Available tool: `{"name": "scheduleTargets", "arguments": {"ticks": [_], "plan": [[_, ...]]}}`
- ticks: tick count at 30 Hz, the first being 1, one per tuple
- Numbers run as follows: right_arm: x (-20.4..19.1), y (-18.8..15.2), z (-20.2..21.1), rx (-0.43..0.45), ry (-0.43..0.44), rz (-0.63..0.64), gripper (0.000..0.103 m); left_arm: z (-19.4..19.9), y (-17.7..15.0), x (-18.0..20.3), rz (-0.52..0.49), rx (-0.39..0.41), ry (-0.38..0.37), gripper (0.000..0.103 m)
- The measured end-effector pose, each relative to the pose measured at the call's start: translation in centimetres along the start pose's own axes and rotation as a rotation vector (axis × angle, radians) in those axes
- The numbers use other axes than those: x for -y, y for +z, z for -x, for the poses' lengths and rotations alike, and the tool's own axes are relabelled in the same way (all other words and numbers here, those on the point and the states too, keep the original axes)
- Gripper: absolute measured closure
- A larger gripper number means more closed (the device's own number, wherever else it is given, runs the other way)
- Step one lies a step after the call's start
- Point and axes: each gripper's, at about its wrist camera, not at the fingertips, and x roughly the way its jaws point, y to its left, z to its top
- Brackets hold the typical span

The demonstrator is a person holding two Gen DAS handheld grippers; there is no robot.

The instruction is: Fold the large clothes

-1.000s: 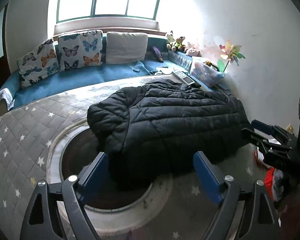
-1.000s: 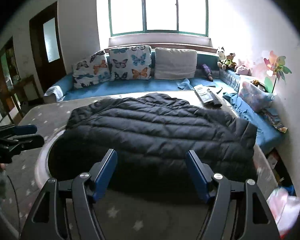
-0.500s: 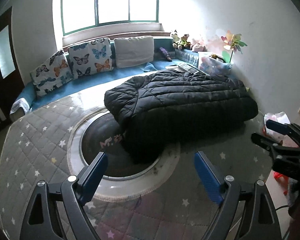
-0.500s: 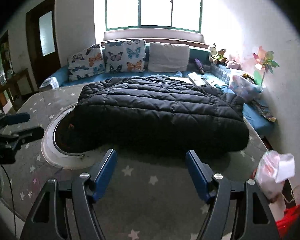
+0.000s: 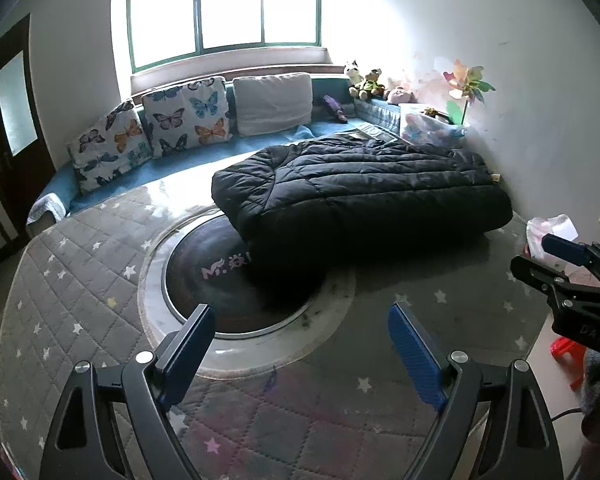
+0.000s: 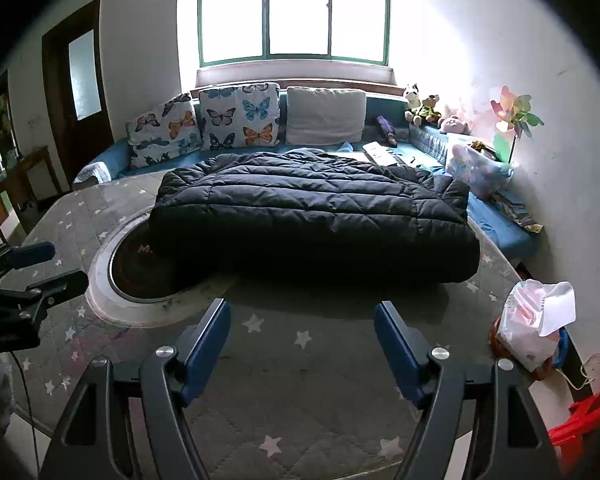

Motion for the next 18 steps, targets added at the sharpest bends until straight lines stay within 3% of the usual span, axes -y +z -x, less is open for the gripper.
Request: {"name": "scheduleTargets", "arguments": {"ticks": [18], "plan": [[0.7,-0.4,-1.4,-0.027,-0.014,-0.025,0.018,-1.9,-0.2,-0.2,-0.003,-0.047,-0.003,0.009]]}}
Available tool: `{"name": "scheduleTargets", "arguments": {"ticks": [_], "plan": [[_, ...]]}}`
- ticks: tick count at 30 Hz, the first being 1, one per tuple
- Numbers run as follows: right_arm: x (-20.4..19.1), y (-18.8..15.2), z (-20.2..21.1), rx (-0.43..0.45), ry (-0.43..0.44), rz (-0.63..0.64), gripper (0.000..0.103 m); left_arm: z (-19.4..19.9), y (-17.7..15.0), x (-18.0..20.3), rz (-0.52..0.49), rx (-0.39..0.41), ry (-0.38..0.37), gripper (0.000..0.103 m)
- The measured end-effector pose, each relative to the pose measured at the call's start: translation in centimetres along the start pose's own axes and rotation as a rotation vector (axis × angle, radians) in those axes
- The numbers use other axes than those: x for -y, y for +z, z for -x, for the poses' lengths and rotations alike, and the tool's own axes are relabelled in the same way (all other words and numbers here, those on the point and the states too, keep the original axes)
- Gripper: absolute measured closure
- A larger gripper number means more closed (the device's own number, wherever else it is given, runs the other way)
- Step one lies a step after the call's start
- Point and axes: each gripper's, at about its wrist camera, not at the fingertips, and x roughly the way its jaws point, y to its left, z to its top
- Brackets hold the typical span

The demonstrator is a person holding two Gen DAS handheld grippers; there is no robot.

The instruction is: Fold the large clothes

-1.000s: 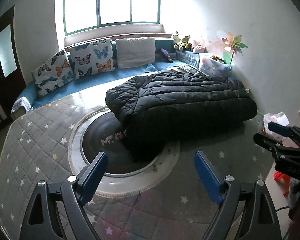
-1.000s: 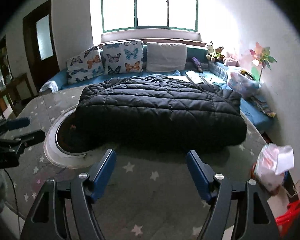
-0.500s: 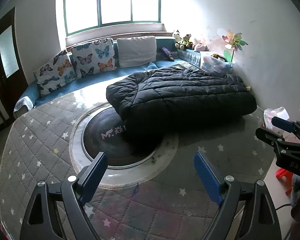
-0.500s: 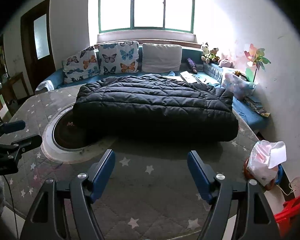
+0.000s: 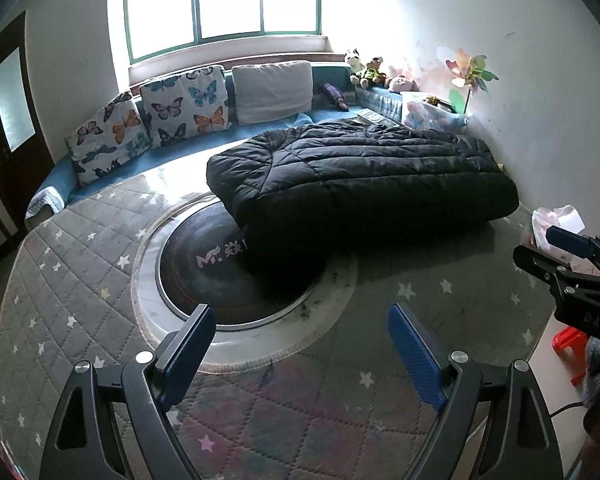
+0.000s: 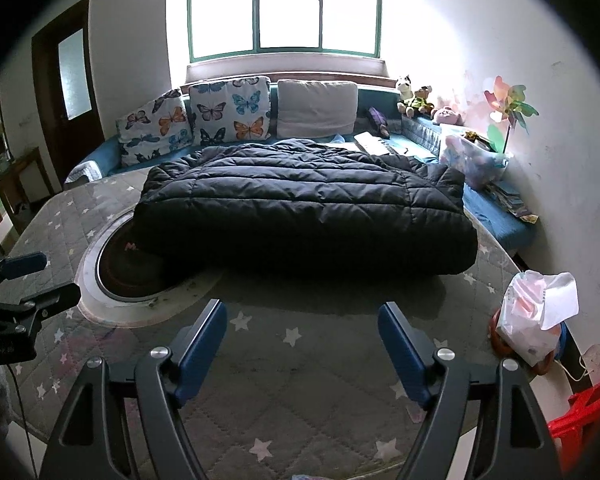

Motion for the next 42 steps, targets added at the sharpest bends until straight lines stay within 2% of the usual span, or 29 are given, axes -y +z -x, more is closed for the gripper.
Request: {"name": "scheduleTargets", "arguments": {"ticks": [13,42], "plan": [[-0.3,0.2,-0.5,-0.014,0.000,0.007,0.017,-1.4,0.1,-0.8,0.020,-0.022,0.001,0.009],[-0.6,0.1,-1.2,-0.041,0.011,0.023,0.017,-2.1,-0.5,-1.0,0.030,-0.041,-0.006,0.009]]}}
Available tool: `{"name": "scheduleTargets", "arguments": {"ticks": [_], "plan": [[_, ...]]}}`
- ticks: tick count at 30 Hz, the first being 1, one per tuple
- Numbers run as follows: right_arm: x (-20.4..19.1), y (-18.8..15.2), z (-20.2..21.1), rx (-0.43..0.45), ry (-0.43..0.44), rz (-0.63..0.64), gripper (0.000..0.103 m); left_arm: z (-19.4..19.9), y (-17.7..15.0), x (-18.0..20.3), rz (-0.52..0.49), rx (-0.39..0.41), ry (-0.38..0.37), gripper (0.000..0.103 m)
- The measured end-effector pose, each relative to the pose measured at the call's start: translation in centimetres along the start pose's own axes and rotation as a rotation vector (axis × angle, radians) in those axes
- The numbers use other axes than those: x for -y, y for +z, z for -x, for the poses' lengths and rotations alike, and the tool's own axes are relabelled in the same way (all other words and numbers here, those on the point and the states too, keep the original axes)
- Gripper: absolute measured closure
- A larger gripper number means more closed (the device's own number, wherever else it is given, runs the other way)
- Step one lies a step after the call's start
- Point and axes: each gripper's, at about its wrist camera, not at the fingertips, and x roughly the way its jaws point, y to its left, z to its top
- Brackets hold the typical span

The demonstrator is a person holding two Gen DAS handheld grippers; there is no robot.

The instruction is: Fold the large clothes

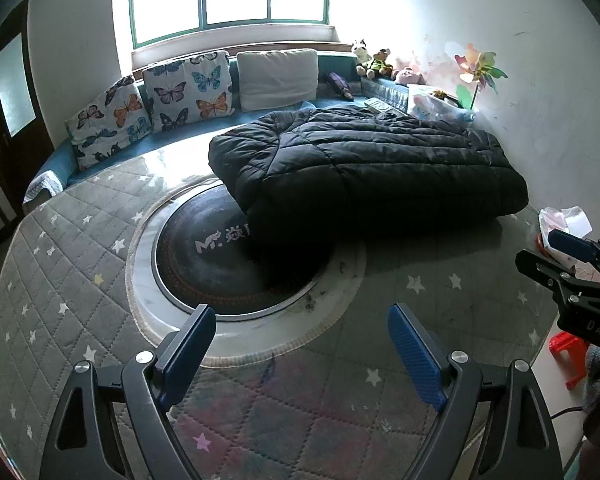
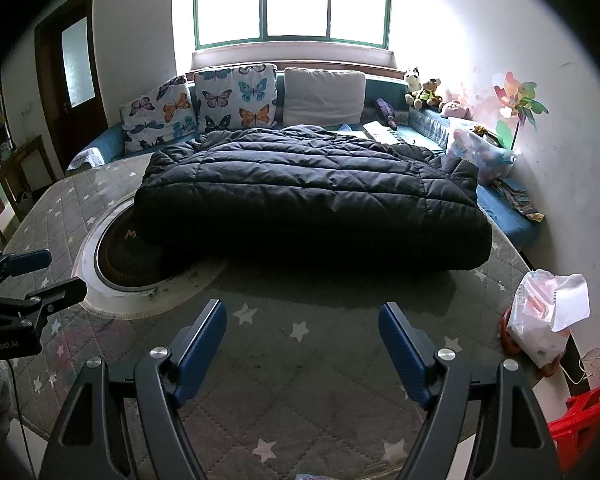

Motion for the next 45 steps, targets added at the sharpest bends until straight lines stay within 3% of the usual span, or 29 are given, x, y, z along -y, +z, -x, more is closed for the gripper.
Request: {"name": "scheduleTargets", "arguments": {"ticks": [45], "plan": [[0.09,-0.02,-0.34,-0.005,0.020,0.006,0.017,-0.36,-0.55,0.33,-0.004,-0.012,-0.003,0.009]]}}
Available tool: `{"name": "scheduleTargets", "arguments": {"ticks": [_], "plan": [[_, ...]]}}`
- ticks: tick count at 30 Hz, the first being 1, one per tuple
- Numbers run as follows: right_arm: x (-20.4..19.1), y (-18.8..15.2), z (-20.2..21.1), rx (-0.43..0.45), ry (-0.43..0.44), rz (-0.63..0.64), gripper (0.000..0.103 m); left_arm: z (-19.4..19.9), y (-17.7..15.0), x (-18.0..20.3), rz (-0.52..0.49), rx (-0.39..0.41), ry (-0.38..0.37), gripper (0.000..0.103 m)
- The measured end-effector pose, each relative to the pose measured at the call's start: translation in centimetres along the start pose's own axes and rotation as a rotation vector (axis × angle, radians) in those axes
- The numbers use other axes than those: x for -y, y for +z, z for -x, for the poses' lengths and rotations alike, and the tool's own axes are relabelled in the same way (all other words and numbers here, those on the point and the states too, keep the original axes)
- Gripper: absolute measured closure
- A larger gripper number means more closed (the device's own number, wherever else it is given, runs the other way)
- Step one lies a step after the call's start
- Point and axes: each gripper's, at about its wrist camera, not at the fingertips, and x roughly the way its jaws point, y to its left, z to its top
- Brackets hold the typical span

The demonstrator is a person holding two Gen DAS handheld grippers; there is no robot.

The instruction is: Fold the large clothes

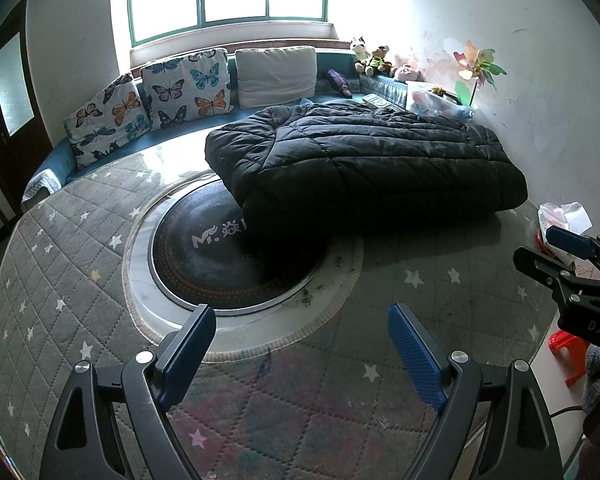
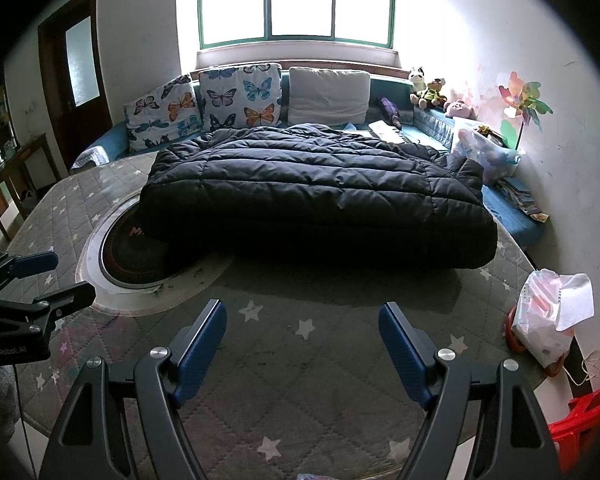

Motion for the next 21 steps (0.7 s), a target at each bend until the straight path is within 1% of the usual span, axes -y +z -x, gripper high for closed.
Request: {"name": "scheduleTargets", "arguments": {"ticks": [10,21], "plan": [[0.01,-0.01,0.00,0.000,-0.001,0.001,0.017,0.04,-0.04,-0.02,0.002,0.002,-0.001,0.009],[0.01,-0.02,0.10,0.003,0.000,0.003,0.017,0.24,-0.09,0.39,-0.002,0.022,0.008,0.009]]}}
